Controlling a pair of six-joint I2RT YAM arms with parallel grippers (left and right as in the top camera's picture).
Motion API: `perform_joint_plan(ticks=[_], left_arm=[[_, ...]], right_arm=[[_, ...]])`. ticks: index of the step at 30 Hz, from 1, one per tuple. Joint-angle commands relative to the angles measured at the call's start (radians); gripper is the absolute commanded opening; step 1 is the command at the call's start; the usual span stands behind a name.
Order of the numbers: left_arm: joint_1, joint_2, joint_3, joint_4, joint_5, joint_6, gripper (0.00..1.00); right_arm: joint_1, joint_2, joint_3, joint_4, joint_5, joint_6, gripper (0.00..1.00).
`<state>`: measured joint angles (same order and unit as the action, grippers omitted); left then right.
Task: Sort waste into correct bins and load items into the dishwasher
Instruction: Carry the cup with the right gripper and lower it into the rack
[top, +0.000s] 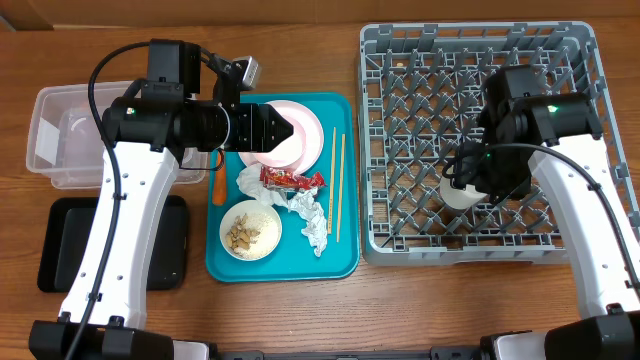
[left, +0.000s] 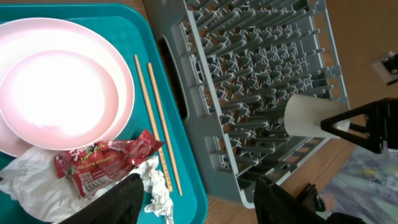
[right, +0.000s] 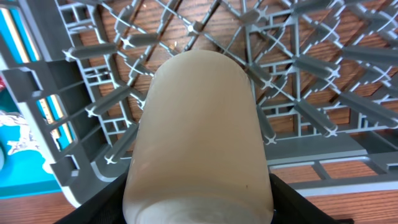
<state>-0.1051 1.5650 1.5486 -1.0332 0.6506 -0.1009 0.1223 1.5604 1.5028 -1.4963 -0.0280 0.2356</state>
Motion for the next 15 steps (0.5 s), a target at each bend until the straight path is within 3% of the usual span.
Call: perform_joint_plan(ticks=[1, 15], left_arm=[[-0.003, 0.006, 0.003, -0.003, -0.008, 0.011, 0.59], [-0.007, 0.006, 0.003, -0.003, -0.008, 0.011, 0.60]], right_arm=[[0.002, -0.011, -0.040, 0.026, 0.002, 0.005, 0.36], [0.002, -0.011, -0.111, 0.104, 0.027, 0.001, 0.37]])
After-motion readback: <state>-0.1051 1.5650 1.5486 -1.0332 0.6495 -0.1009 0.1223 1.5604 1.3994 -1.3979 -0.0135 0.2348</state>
